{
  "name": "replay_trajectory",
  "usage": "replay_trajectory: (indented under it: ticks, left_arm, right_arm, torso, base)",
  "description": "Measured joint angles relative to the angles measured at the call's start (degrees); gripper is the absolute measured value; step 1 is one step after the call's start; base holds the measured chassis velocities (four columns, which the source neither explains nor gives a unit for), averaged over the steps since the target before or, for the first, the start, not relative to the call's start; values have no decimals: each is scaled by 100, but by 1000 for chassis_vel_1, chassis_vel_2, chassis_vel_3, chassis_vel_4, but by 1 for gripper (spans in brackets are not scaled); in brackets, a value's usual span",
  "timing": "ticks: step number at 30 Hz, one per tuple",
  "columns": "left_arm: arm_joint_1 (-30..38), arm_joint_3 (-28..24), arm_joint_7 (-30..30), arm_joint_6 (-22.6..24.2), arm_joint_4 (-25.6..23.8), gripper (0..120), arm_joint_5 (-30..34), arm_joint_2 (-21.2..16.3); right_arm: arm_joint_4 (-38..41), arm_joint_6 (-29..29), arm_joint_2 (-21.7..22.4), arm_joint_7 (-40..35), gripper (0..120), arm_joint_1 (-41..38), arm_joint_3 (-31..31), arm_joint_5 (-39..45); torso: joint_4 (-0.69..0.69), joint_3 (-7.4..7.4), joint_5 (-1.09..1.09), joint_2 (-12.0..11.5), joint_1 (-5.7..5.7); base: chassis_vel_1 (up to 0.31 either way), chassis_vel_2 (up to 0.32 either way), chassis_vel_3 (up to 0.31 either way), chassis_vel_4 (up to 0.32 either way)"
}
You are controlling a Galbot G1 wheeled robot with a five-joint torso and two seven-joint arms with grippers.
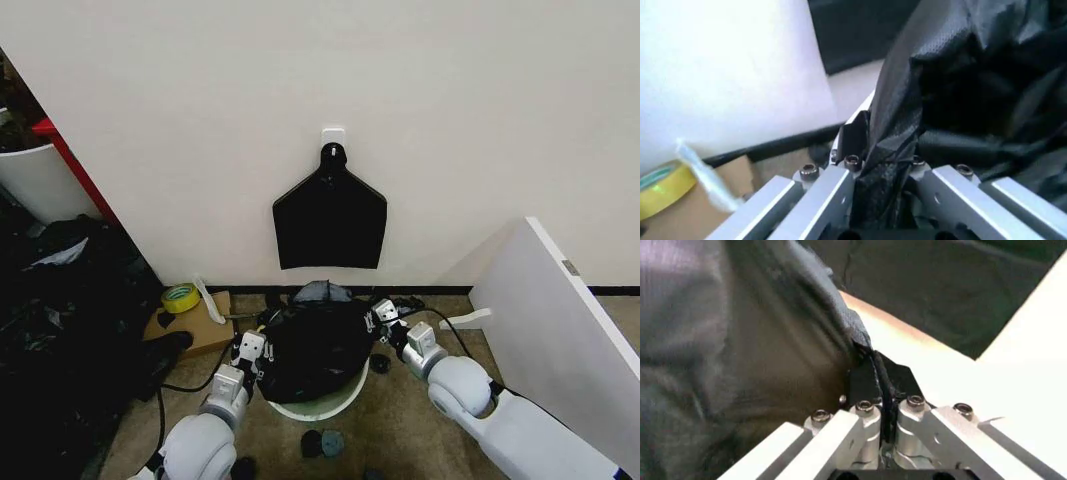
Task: Place the garbage bag over the trash bin.
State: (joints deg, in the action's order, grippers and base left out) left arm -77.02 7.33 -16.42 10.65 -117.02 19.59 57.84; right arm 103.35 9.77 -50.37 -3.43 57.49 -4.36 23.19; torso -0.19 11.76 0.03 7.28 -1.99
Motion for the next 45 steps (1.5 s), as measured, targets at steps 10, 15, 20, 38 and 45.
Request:
replay_trajectory:
  ticks: [10, 15, 20, 38, 45]
  left_arm:
    - [289, 98, 328, -206, -39, 1, 1104, 78]
    - [394, 112, 325, -206, 15, 1, 1329, 157]
    - [457, 108, 325, -205, 105, 1, 1378, 214]
    - [696, 110, 208, -138, 442, 1, 1363, 349]
    - [734, 159, 175, -117, 516, 1, 1488, 389]
  right_arm:
    - [-934, -1794, -162, 1420, 0, 22, 139, 492]
    - [-1099, -2258, -221, 1878, 0, 1, 133, 696]
    - [-1102, -2450, -242, 1954, 10, -1, 107, 861]
    - [446, -537, 282, -564, 77, 299, 275, 2668]
    - [575, -285, 214, -967, 98, 313, 431, 2858]
  torso:
    - [1, 0, 0, 0, 0]
    - [1, 0, 3, 0, 0]
    - [1, 0, 0, 0, 0]
    - [0, 0, 0, 0, 0]
    - [0, 0, 1, 0, 0]
  base:
    - [0, 0, 0, 0]
    - [0, 0, 0, 0]
    - [0, 0, 0, 0]
    - [0, 0, 0, 0]
    - [0, 0, 0, 0]
